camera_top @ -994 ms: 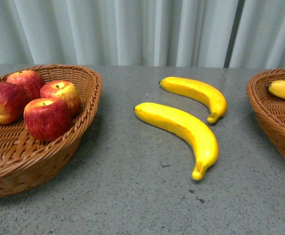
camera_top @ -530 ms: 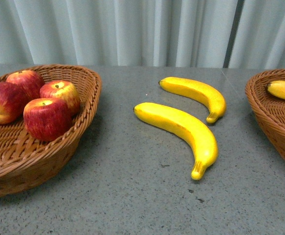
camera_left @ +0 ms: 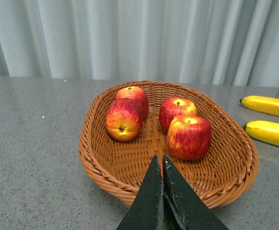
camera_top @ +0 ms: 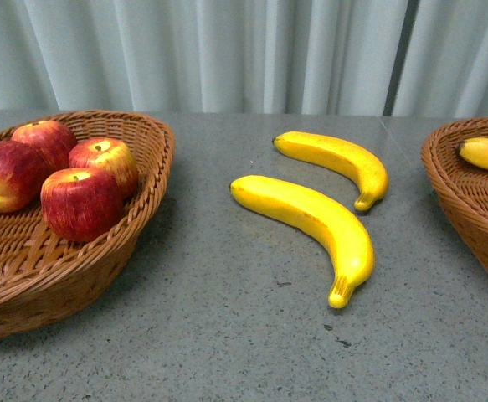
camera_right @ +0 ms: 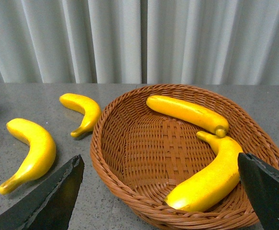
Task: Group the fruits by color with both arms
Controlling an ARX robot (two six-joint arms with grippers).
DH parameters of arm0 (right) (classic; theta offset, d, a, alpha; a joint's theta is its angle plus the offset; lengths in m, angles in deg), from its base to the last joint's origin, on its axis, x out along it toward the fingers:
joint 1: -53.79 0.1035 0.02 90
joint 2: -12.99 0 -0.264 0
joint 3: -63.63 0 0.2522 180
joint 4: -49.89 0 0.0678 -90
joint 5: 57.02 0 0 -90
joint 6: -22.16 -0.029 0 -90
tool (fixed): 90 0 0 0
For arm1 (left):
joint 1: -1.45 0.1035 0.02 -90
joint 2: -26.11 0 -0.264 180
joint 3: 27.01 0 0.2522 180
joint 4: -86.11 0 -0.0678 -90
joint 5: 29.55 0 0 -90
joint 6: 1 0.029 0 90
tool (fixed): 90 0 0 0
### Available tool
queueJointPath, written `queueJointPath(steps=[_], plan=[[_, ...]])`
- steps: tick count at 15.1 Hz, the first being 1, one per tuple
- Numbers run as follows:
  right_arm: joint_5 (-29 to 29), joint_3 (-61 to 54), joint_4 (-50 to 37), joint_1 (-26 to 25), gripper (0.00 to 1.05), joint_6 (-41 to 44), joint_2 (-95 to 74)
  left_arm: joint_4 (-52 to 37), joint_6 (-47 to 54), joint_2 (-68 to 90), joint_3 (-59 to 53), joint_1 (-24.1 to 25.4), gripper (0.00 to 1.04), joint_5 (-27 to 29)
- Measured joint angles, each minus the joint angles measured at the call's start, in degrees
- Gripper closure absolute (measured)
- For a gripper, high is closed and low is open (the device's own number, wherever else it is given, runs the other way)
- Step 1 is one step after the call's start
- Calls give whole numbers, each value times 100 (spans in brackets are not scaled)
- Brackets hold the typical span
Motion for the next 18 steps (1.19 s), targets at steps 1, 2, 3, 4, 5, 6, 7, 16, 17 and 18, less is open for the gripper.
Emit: queueJointPath(steps=[1,2,3,4,5,6,7,16,17,18], plan=[[2,0,-2,0,7,0,0,0,0,-2,0,0,103,0],[2,0,-2,0,7,0,0,0,-4,-2,0,0,95,0],[2,0,-2,0,7,0,0,0,-4,0,0,0,84,0],[0,0,-2,0,7,0,0,0,-4,-2,0,0,71,0],[2,0,-2,0,7,0,0,0,-4,-2,0,0,60,-2],[0,0,-2,0,7,0,0,0,-2,0,0,0,47,0],[2,0,-2,0,7,0,0,0,-4,-2,0,0,35,-2],[396,1961,-2815,754,7,-437,-4887,-2,11,-2,0,0,7,-2],[214,2531,-3169,916,7,-437,-5866,-2,11,0,0,0,7,-2],[98,3147,-3156,1102,7,-400,-6747,-2,11,0,0,0,7,-2]])
